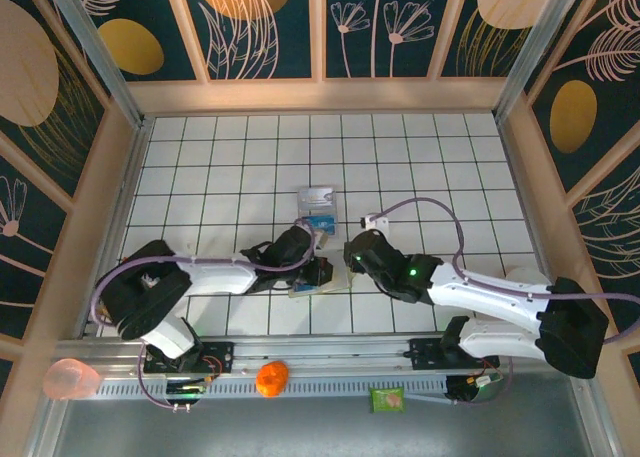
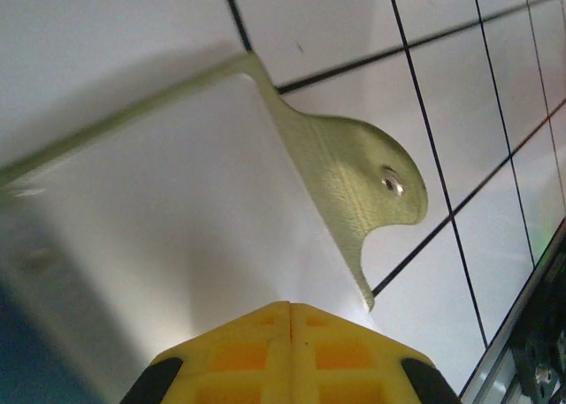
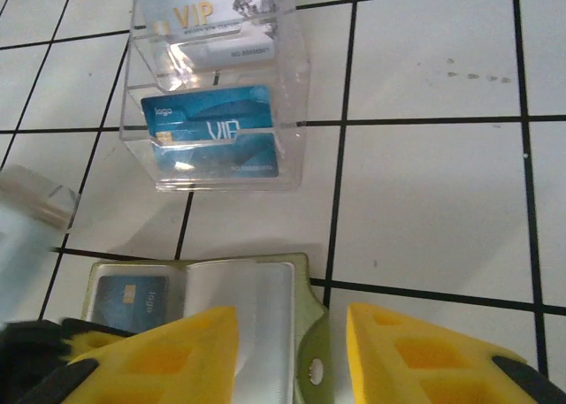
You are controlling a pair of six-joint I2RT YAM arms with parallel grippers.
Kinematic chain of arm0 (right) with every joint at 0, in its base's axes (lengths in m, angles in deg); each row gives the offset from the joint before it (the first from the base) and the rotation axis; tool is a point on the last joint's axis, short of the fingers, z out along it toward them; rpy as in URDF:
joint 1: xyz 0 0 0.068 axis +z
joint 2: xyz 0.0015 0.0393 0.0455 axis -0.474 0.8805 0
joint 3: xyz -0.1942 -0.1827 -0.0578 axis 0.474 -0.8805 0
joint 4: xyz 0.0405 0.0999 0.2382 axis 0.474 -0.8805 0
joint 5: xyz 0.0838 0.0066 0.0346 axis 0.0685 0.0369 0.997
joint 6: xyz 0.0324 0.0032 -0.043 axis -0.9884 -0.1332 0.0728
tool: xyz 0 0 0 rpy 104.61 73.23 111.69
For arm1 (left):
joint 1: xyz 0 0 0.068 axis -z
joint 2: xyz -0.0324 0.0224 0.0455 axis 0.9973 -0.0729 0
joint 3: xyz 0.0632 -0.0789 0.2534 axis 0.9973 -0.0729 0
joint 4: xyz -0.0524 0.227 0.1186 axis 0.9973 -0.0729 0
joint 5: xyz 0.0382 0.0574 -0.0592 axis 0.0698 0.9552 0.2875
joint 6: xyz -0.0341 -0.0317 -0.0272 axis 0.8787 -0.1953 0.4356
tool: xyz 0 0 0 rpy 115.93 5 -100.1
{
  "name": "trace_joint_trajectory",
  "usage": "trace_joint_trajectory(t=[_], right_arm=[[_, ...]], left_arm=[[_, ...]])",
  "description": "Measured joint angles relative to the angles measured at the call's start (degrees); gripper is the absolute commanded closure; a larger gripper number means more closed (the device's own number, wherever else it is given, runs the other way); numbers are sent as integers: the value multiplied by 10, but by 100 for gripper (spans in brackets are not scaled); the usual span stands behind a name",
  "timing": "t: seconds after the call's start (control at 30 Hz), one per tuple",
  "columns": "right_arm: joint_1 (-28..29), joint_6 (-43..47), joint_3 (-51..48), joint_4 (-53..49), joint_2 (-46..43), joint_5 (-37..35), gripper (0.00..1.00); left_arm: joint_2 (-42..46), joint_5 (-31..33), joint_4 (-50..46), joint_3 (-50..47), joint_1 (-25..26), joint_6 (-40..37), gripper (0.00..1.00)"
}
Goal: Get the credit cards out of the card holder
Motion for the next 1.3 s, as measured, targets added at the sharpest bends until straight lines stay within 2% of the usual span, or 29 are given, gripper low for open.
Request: trace_joint_trajectory(t=[0.1,0.27,0.47,0.63,0.83,0.9,1.1,1.3], right_arm=[[-5,-1,-13,-1,-11,3,67],[-7,1,-24,1,-14,29,67],[-8,27,-24,43,2,106,78],[-10,57,-17,95,49,212,85],[-9,75,3,137,135,297,90],[-9,75,10,138,159,307,93],[-10,55,17,126,207,292,93],[-10,30,16,108,209,261,91]], left_arm=[[-38,-14,-3,21,11,-7,100],[-43,-10,-17,28,11,-14,92],[55,38,-27,-2,4,-8,84],[167,74,-22,-72,-38,10,82],[188,89,-31,-118,-56,16,78],[188,89,-32,-123,-56,17,76],[172,89,-31,-126,-56,17,75],[139,95,-31,-125,-56,9,82]])
